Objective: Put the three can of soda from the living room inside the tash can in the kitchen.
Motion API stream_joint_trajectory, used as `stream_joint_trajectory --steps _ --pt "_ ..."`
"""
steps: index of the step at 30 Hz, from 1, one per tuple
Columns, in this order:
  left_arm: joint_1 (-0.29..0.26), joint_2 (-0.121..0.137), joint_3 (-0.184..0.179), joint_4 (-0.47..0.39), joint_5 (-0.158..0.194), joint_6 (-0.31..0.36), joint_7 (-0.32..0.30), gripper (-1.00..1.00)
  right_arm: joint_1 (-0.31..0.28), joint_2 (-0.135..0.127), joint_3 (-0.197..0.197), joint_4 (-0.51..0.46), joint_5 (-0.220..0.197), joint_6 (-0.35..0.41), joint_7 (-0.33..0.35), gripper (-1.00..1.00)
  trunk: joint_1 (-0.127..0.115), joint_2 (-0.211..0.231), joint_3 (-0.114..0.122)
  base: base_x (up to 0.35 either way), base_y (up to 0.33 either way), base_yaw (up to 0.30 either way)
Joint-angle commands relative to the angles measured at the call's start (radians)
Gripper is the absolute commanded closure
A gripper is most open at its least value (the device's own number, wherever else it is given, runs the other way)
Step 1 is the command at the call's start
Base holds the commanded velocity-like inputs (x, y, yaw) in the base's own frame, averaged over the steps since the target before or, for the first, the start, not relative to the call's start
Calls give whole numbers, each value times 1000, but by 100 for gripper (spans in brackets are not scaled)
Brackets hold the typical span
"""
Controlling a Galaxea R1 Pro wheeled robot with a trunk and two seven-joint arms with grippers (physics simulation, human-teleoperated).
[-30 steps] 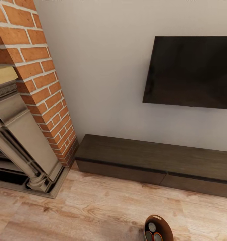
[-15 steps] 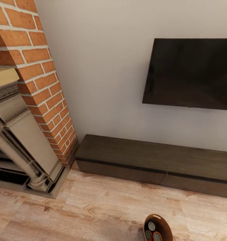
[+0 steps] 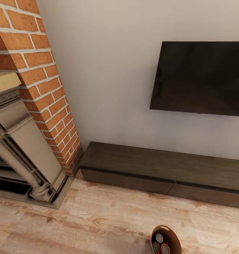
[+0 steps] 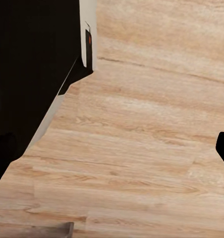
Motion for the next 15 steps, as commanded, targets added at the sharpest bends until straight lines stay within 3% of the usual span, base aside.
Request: stream_joint_trajectory --steps 1,6,15 --pt "7 0 0 0 5 -2 6 -100 0 0 0 0 0 0 0 -100 0 0 0 0 0 0" --pt "32 -6 -1 1 40 -3 27 -100 1 7 7 -4 2 0 0 -100 0 0 0 0 0 0" --pt "35 -12 -4 -1 46 1 32 -100 1 39 9 -11 7 0 1 -100 0 0 0 0 0 0"
